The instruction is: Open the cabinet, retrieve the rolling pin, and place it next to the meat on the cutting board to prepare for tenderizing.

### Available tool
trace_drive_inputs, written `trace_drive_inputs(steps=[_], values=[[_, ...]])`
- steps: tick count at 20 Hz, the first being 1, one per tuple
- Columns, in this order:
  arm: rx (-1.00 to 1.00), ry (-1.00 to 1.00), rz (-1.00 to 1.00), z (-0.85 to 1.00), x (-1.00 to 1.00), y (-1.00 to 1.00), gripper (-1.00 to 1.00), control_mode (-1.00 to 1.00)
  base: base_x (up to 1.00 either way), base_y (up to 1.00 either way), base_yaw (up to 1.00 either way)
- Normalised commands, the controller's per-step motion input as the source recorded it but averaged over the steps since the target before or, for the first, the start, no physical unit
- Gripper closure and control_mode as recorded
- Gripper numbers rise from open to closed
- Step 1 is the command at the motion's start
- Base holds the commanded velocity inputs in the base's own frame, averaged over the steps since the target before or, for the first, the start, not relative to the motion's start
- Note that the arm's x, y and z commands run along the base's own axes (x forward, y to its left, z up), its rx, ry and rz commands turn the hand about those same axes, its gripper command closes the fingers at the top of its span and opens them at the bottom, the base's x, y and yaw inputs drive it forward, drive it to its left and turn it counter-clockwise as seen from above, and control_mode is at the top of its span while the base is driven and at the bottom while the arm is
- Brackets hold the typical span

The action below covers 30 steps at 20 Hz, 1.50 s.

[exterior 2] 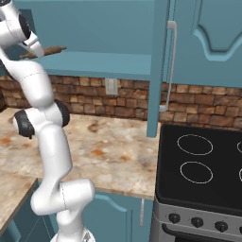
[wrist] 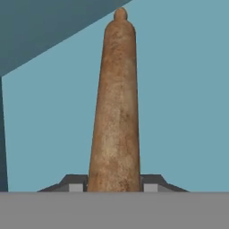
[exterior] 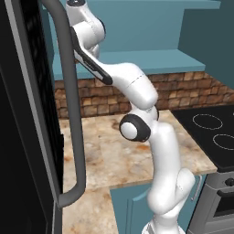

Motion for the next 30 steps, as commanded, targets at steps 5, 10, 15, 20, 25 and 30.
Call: trace_drive_inputs(steps=[5, 10, 15, 20, 25, 30], values=[[0.04, -0.08, 0.00, 0.03, -0.65, -0.43, 1.00, -1.00, 0.00, 0.00, 0.00], [0.08, -0.12, 0.00, 0.00, -0.75, -0.51, 1.00, -1.00, 0.00, 0.00, 0.00], [0.12, -0.19, 0.00, -0.09, -0.89, -0.59, 1.00, -1.00, 0.00, 0.00, 0.00], [0.18, -0.21, 0.00, -0.41, -0.97, -0.59, 1.00, -1.00, 0.00, 0.00, 0.00], [0.24, -0.27, 0.00, -0.62, -0.92, -0.53, 1.00, -1.00, 0.00, 0.00, 0.00], [0.29, -0.31, 0.00, -0.75, -0.89, -0.40, 1.00, -1.00, 0.00, 0.00, 0.00]])
